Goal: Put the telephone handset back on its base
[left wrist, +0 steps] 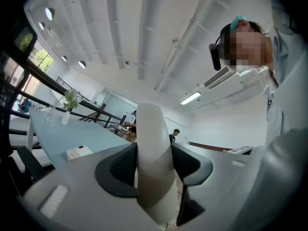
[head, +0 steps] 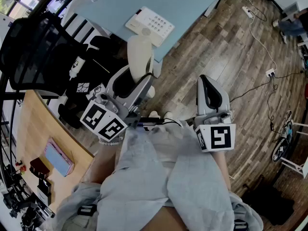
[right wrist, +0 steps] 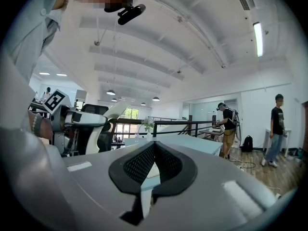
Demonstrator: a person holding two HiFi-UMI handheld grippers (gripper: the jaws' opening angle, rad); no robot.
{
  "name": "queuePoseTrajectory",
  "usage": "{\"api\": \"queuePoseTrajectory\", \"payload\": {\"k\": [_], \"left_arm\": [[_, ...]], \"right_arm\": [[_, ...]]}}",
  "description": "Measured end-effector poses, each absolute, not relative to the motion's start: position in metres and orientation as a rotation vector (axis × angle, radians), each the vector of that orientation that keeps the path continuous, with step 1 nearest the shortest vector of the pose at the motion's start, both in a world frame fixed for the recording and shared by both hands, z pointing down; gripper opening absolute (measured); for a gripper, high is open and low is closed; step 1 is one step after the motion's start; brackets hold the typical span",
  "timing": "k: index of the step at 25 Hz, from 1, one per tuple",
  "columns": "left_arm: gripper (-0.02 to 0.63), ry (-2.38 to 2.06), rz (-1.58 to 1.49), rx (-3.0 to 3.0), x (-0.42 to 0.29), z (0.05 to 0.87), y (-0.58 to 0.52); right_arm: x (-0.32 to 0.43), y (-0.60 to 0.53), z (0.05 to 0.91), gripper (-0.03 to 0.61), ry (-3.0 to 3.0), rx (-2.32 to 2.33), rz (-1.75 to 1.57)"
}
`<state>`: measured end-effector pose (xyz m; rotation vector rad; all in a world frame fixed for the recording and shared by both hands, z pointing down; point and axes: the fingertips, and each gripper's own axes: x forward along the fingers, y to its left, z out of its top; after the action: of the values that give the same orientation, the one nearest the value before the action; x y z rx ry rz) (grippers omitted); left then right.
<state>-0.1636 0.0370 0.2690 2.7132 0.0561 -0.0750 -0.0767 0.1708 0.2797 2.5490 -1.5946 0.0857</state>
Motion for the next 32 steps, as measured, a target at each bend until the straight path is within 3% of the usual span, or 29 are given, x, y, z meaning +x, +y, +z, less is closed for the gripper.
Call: {"api": "queuePoseTrajectory", "payload": {"k": [32], "left_arm": [[0.216, 0.162, -0.103, 2.702, -0.164, 0.268, 0.009]], "right_arm": [[-0.082, 0.146, 0.273, 0.006, -1.486, 2.608, 0.023]]}}
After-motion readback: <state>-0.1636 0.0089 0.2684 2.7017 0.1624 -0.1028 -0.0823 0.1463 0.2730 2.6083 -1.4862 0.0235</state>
